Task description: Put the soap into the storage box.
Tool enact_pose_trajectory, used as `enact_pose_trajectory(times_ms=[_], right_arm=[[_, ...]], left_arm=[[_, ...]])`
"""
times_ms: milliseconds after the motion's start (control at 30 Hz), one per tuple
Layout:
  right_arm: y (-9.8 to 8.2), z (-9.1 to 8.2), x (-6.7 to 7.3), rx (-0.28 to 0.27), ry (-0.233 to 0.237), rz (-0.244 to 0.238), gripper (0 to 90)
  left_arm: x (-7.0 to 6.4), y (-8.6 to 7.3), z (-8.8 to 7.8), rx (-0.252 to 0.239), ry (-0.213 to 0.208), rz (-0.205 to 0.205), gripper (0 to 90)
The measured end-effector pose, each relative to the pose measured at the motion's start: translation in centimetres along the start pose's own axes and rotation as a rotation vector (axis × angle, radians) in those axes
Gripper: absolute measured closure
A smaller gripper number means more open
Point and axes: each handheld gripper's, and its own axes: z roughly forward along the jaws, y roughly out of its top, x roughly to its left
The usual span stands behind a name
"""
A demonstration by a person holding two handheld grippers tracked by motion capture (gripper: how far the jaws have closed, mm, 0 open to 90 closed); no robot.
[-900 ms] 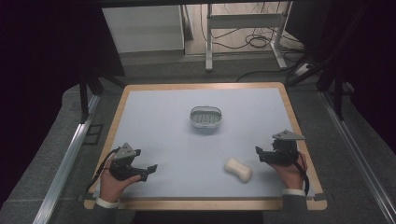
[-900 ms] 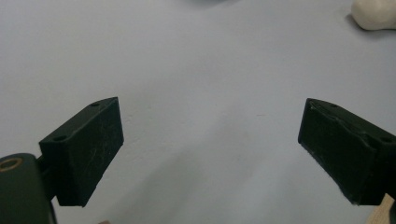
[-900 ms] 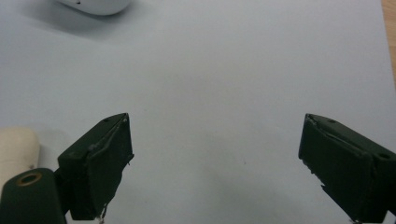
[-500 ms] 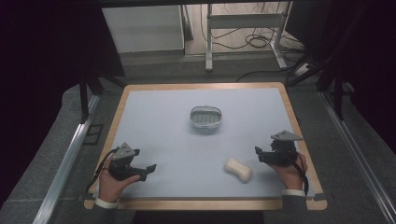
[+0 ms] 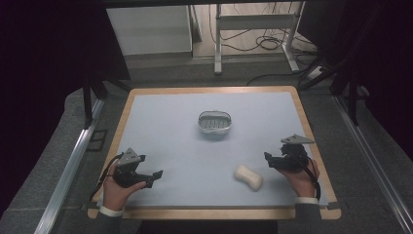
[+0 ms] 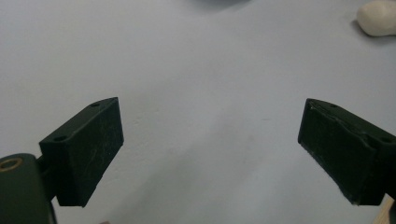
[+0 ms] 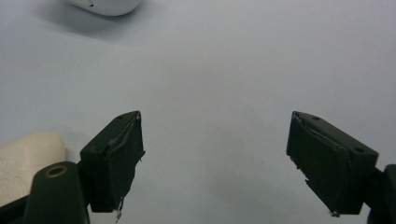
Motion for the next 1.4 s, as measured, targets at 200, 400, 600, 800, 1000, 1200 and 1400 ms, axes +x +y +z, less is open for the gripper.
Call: enact_pose_trajectory(times_ms=[200,400,600,800,1000,1200,1400], right_arm=[[0.5,0.0,0.2,0.014,0.031,-0.017,18.4],[2.2,-1.5,1.1,0.038,0.073,-0.079,21.1],[3.1,-2.2,1.9,0.063,0.118,-0.129,21.9],[3.7,-1.8,3.0,0.101,0.166,-0.188,22.9],[4.4,-1.6,4.7,0.15,0.192,-0.238,23.0],[4.4,-1.0,6.7,0.233,0.231,-0.307,23.4],[4.1,-0.2,7.8,0.304,0.244,-0.35,23.4]], left_arm=[[0.1,0.1,0.0,-0.001,0.001,-0.001,7.3],[0.1,0.1,-0.4,-0.011,-0.006,-0.006,7.3],[-0.1,0.1,-0.2,-0.005,-0.011,-0.003,7.3],[-0.3,0.1,0.2,0.009,-0.014,0.009,7.2],[-0.6,0.2,0.2,0.01,-0.024,0.019,7.3],[-0.6,0.1,0.3,0.01,-0.028,0.019,7.3],[-0.6,0.2,0.1,0.002,-0.034,0.017,7.2]])
